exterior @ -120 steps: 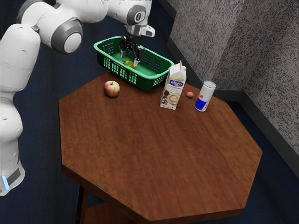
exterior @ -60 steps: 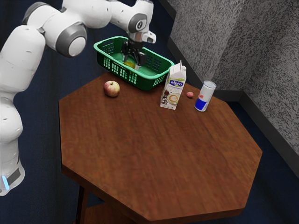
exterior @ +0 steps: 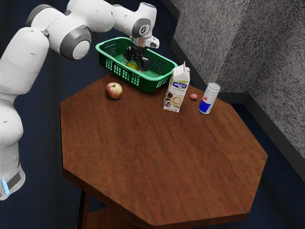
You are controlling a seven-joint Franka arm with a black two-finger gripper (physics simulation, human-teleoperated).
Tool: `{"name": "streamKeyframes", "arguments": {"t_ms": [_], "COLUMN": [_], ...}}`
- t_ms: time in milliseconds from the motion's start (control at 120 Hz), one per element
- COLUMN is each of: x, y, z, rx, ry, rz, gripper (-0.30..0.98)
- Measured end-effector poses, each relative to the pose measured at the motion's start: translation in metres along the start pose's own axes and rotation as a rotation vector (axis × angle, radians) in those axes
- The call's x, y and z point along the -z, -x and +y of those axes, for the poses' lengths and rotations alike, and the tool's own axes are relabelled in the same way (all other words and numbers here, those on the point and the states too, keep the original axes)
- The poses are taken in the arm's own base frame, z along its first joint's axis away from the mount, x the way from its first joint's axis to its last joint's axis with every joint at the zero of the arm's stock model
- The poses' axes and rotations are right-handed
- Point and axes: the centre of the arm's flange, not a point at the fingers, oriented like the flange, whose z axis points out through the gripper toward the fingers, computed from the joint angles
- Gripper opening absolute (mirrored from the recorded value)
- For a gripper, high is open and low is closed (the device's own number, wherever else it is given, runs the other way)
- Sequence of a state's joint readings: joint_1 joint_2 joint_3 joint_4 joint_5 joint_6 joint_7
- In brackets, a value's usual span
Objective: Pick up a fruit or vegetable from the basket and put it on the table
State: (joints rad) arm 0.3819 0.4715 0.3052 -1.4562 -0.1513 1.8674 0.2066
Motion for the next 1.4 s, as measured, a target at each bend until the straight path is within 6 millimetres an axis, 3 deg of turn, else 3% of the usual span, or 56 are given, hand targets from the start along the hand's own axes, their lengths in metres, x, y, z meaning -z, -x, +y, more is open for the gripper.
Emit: {"name": "streamKeyframes", "arguments": {"t_ms": [208, 583, 717, 983, 1058, 1175, 1400], "x": [-0.001, 0.014, 0.044, 0.129, 0.152, 0.174, 0.187], "y": [0.001, 0.009, 0.019, 0.056, 0.068, 0.082, 0.099], "z": [0.003, 0.001, 0.0, 0.009, 0.024, 0.069, 0.119], "rx": [0.008, 0.047, 0.058, 0.044, 0.016, -0.066, -0.152], "ry": [0.031, 0.06, 0.067, 0.076, 0.078, 0.081, 0.078], "rz": [-0.007, -0.024, -0.002, 0.054, 0.066, 0.064, 0.029], "gripper": [0.39, 0.36, 0.36, 0.36, 0.35, 0.32, 0.32]}}
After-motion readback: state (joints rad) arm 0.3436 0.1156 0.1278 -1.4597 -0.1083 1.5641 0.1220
